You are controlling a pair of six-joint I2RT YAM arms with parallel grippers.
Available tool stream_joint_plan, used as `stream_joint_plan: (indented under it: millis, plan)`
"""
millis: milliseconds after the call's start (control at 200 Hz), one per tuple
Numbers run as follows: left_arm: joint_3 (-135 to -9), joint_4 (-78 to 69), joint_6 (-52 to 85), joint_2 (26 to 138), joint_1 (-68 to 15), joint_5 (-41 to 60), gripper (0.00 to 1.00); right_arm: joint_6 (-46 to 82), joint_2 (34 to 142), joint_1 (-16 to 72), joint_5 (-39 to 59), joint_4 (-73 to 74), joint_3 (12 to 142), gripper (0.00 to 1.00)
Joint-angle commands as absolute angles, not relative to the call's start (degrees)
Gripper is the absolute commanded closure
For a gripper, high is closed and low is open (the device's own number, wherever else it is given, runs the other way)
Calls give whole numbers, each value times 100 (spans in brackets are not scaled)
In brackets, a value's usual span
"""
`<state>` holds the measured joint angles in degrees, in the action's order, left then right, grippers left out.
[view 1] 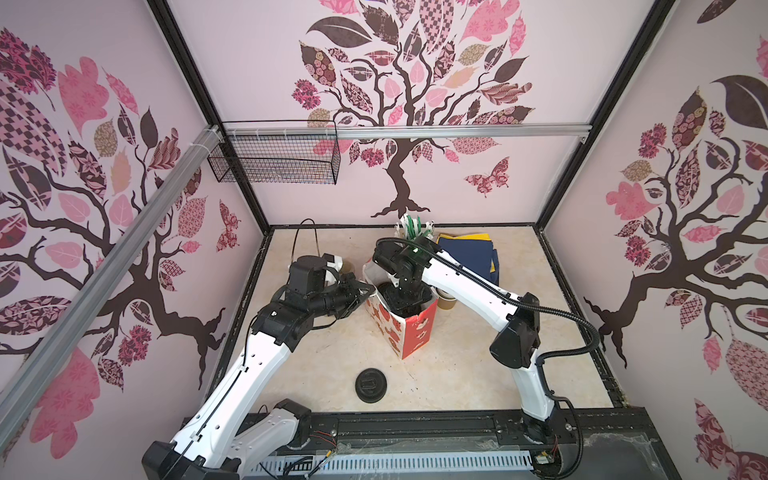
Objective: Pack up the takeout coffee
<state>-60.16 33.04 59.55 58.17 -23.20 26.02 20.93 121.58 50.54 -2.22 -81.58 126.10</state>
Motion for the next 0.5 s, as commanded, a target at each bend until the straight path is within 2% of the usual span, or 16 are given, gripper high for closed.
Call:
stream_joint_plan:
  millis: [0, 495]
  plan:
    - [-5907, 3257, 5879, 5837, -2342, 2618, 100, 2014, 12367, 5055, -237, -8084, 12548, 32]
    - [-5914, 3243, 5874, 5871, -2346, 2602, 100, 1931, 12357, 5056, -176, -7631, 11980, 32]
